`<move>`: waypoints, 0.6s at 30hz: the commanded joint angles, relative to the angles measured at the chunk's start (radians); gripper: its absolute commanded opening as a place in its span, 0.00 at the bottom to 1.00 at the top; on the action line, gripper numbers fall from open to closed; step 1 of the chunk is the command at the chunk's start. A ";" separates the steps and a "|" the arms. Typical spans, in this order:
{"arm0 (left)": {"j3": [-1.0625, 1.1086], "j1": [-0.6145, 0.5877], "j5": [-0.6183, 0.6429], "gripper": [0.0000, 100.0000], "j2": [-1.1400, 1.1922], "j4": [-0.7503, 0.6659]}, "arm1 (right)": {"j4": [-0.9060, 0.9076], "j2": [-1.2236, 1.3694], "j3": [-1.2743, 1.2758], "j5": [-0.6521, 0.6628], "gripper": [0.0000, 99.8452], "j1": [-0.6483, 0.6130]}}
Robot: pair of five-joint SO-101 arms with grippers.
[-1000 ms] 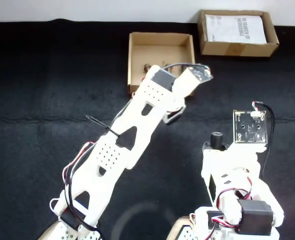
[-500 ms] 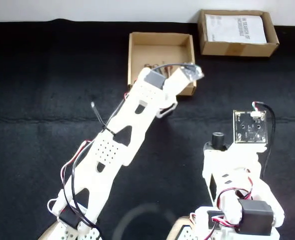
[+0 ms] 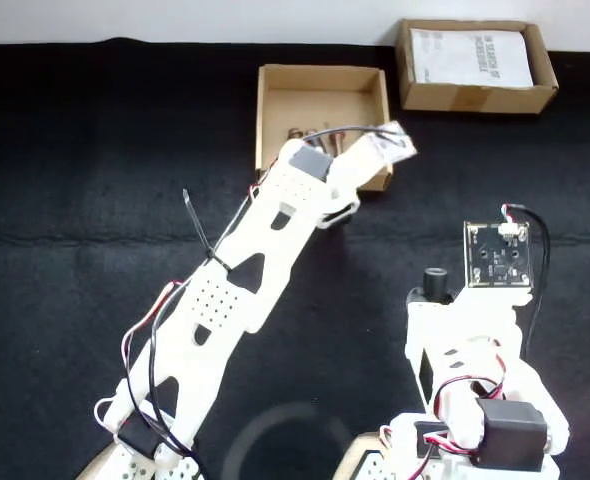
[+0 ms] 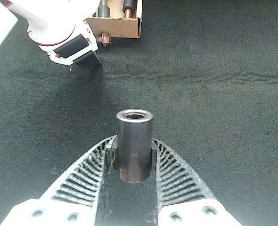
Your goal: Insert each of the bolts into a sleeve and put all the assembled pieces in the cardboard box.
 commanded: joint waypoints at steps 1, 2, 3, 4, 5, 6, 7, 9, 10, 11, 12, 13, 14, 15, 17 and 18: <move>-0.004 0.001 -0.051 0.16 0.001 -0.034 | -0.001 -0.005 -0.002 0.011 0.01 0.007; -0.004 -0.002 -0.052 0.16 0.001 -0.034 | -0.001 -0.005 -0.002 0.011 0.01 0.007; -0.004 -0.005 -0.052 0.16 0.001 -0.034 | -0.002 -0.005 -0.002 0.011 0.01 0.007; -0.008 -0.008 -0.054 0.16 0.001 -0.032 | -0.004 -0.004 -0.002 0.011 0.01 0.007; -0.012 -0.016 -0.068 0.16 -0.002 -0.029 | -0.005 -0.004 -0.002 0.011 0.01 0.007; -0.012 -0.022 -0.089 0.16 -0.005 -0.031 | -0.007 -0.004 -0.002 0.012 0.01 0.007; -0.013 -0.027 -0.106 0.16 -0.007 -0.032 | -0.007 -0.004 -0.002 0.012 0.01 0.007; -0.016 -0.033 -0.146 0.16 -0.008 -0.034 | -0.007 -0.004 -0.002 0.012 0.01 0.007; -0.033 -0.036 -0.157 0.16 -0.007 -0.032 | -0.007 -0.004 -0.001 0.012 0.01 0.007; -0.053 -0.038 -0.163 0.16 -0.002 -0.028 | -0.008 -0.004 0.005 0.012 0.01 0.007; -0.070 -0.039 -0.163 0.16 -0.002 -0.026 | -0.015 -0.004 0.015 0.012 0.01 0.007; -0.084 -0.039 -0.163 0.16 -0.004 -0.026 | -0.024 -0.004 0.028 0.012 0.01 0.007; -0.093 -0.039 -0.163 0.16 -0.005 -0.026 | -0.031 -0.004 0.042 0.012 0.01 0.007; -0.105 -0.039 -0.163 0.16 -0.007 -0.026 | -0.039 -0.005 0.056 0.012 0.01 0.007; -0.133 -0.039 -0.170 0.16 -0.004 -0.026 | -0.045 -0.008 0.067 0.029 0.01 0.007; -0.142 -0.038 -0.192 0.16 -0.002 -0.026 | -0.045 -0.008 0.067 0.031 0.01 0.007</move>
